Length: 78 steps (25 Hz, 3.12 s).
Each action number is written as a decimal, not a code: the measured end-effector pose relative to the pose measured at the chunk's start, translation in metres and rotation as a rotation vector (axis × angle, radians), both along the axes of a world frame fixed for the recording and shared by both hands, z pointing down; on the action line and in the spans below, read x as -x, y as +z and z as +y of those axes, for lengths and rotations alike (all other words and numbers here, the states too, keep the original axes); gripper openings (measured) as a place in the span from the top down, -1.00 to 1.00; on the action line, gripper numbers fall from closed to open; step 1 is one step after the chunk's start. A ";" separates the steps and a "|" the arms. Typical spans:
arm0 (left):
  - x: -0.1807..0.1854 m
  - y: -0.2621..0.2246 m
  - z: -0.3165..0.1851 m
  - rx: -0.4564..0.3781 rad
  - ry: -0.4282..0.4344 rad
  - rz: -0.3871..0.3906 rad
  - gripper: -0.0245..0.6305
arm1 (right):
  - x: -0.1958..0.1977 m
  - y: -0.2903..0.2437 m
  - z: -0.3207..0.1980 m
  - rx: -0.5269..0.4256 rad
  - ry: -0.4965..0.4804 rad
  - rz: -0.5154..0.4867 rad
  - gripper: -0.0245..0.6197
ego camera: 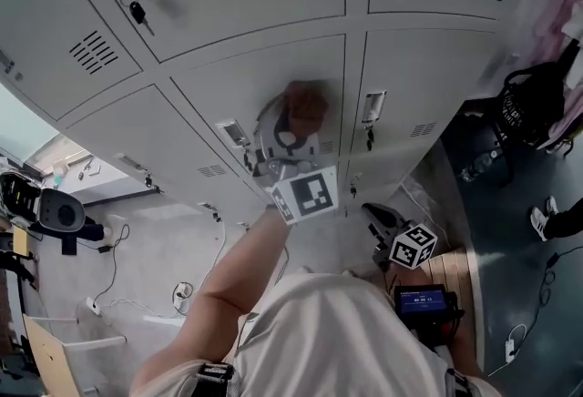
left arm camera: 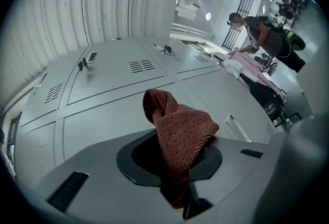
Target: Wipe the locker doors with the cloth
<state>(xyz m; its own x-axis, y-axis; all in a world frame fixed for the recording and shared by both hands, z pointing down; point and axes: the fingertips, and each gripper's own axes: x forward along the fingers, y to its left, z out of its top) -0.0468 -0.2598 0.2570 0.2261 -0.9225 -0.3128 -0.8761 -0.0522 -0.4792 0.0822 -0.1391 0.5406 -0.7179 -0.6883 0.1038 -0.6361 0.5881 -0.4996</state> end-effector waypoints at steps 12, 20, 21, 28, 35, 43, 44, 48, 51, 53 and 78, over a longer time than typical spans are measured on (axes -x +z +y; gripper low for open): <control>-0.080 -0.024 -0.008 0.035 0.134 -0.040 0.70 | -0.020 0.004 0.002 0.010 0.030 -0.015 0.87; 0.095 -0.041 0.013 -0.073 -0.160 0.131 0.70 | 0.012 0.009 -0.006 0.022 -0.056 -0.010 0.87; 0.118 -0.036 0.015 -0.062 -0.211 0.145 0.70 | 0.017 0.008 -0.007 0.019 -0.068 -0.008 0.87; 0.212 -0.041 0.027 -0.092 -0.425 0.200 0.70 | 0.044 0.004 -0.011 0.008 -0.133 0.008 0.87; 0.122 -0.062 0.014 -0.118 -0.266 0.072 0.70 | 0.044 0.008 -0.002 0.026 -0.123 -0.004 0.87; -0.016 -0.046 -0.002 -0.122 -0.007 -0.002 0.70 | 0.015 0.010 0.012 0.015 -0.061 -0.004 0.87; -0.028 -0.042 -0.003 -0.109 0.011 -0.013 0.70 | 0.011 0.009 0.013 0.012 -0.054 -0.003 0.87; -0.071 -0.058 -0.007 -0.112 0.052 -0.073 0.70 | -0.007 0.010 0.018 0.017 -0.027 -0.004 0.87; -0.089 -0.090 -0.007 -0.154 0.070 -0.075 0.70 | -0.018 0.014 0.021 0.020 -0.014 -0.008 0.87; -0.081 -0.095 -0.005 -0.169 0.064 -0.063 0.70 | -0.022 0.016 0.022 0.016 -0.016 -0.015 0.87; 0.185 0.063 0.028 0.178 -0.216 0.216 0.70 | 0.041 -0.016 0.012 -0.080 -0.310 0.020 0.87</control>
